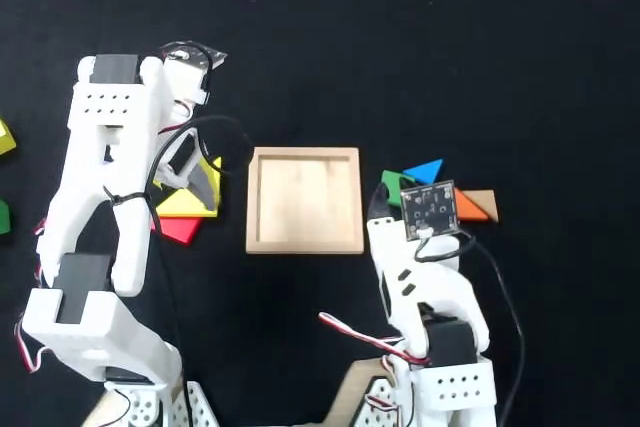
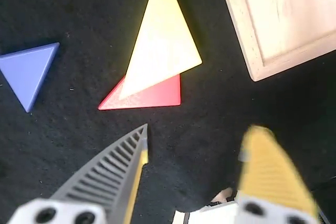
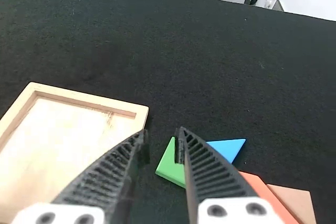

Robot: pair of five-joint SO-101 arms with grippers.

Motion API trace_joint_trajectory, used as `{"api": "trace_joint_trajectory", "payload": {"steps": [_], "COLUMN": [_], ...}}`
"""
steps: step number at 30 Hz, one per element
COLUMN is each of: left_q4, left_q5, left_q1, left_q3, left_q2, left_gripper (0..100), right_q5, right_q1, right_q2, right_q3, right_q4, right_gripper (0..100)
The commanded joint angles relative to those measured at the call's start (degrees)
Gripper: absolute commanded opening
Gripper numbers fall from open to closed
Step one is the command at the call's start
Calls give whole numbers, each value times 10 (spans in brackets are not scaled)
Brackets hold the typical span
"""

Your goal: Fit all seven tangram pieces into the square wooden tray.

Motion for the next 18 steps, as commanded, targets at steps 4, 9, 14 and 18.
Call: {"api": "trace_joint_trajectory", "payload": {"steps": [4,9,14,18], "left_q4": [5,5,6,6], "left_q5": [2,2,2,1], "left_q1": [8,9,9,9], "left_q3": [-15,-15,-15,-15], "left_q2": [-11,-11,-11,-11], "left_gripper": [162,192,259,388], "right_q5": [5,5,5,5], "right_q1": [-9,-9,-9,-9], "right_q2": [-46,-46,-46,-46], "right_q3": [-2,-2,-2,-2], "right_q4": [4,4,4,4], "right_gripper": [98,98,98,98]}}
